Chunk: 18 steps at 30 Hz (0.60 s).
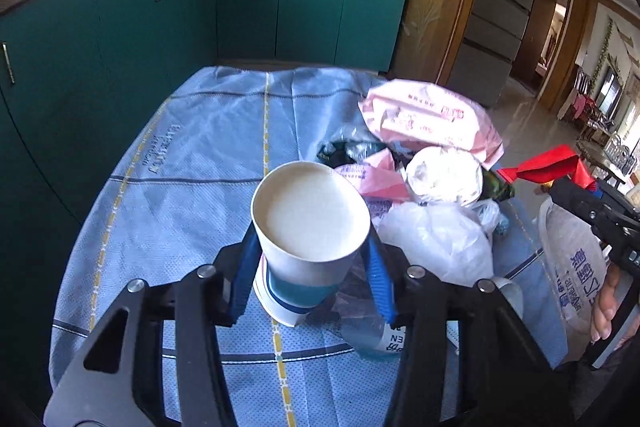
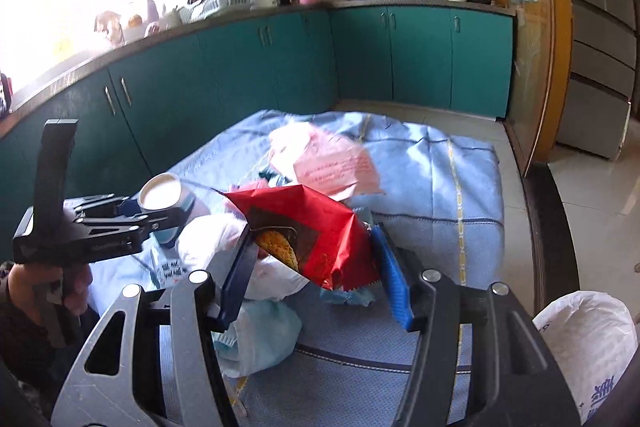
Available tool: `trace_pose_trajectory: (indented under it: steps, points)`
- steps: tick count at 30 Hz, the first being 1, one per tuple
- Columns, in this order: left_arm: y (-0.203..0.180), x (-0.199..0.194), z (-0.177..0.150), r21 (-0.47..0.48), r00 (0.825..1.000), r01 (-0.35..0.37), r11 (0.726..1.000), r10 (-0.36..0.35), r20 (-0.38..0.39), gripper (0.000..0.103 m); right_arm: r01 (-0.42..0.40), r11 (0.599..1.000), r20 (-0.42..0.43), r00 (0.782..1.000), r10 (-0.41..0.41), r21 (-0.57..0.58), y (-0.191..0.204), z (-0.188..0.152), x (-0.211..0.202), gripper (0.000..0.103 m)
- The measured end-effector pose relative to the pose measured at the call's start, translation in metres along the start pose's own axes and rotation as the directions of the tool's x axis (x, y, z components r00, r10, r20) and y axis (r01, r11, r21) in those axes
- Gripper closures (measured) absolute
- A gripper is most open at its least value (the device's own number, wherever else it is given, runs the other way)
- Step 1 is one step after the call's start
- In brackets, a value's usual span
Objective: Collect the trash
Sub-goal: 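Grasp the white paper cup with the left tool while the right tool lifts the red bag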
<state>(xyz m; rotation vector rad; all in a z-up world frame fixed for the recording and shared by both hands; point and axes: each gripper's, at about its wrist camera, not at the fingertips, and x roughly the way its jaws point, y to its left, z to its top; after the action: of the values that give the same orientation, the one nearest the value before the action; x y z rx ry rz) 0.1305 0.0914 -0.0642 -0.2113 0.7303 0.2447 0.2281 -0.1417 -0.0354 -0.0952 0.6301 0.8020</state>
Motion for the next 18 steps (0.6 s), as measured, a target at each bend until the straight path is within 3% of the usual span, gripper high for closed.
trace_pose_trajectory:
  steps: [4,6,7,9,10,12,13,14,15,16,18]
  points:
    - [-0.006,-0.025,0.011,0.000,0.997,0.039,0.999,-0.039,0.068,0.053,0.091,0.993,0.061,0.994,-0.095,0.069,-0.025,0.004,-0.016,0.045]
    - [-0.018,-0.038,0.017,0.018,0.992,0.078,0.997,-0.080,0.101,0.053,0.210,0.963,0.098,0.969,-0.228,0.167,-0.052,0.005,-0.032,0.045]
    - [-0.024,-0.040,0.019,0.026,0.989,0.097,0.995,-0.100,0.109,0.053,0.281,0.937,0.093,0.948,-0.305,0.208,-0.063,0.003,-0.036,0.045]
    - [-0.041,-0.043,0.024,0.053,0.981,0.149,0.987,-0.154,0.119,0.053,0.509,0.803,-0.006,0.846,-0.533,0.310,-0.100,-0.006,-0.043,0.045]
    - [-0.055,-0.045,0.027,0.073,0.974,0.182,0.981,-0.189,0.121,0.053,0.569,0.743,-0.063,0.807,-0.588,0.351,-0.116,-0.014,-0.044,0.045]
    - [-0.084,-0.044,0.034,0.109,0.957,0.258,0.960,-0.269,0.107,0.053,0.655,0.609,-0.228,0.742,-0.631,0.447,-0.157,-0.039,-0.047,0.045]
    - [-0.094,-0.043,0.036,0.120,0.948,0.289,0.950,-0.302,0.099,0.053,0.680,0.563,-0.281,0.719,-0.635,0.469,-0.168,-0.049,-0.048,0.045]
    - [-0.108,-0.041,0.039,0.134,0.937,0.326,0.936,-0.339,0.089,0.053,0.725,0.500,-0.352,0.676,-0.647,0.473,-0.179,-0.064,-0.048,0.045]
    - [-0.121,-0.040,0.040,0.149,0.928,0.349,0.925,-0.364,0.082,0.053,0.756,0.464,-0.402,0.644,-0.651,0.461,-0.185,-0.076,-0.048,0.045]
    - [-0.139,-0.037,0.042,0.171,0.919,0.371,0.913,-0.387,0.073,0.053,0.765,0.457,-0.425,0.636,-0.644,0.454,-0.188,-0.082,-0.049,0.045]
    - [-0.165,-0.031,0.040,0.206,0.906,0.401,0.893,-0.420,0.057,0.053,0.758,0.467,-0.454,0.649,-0.611,0.456,-0.189,-0.096,-0.049,0.045]
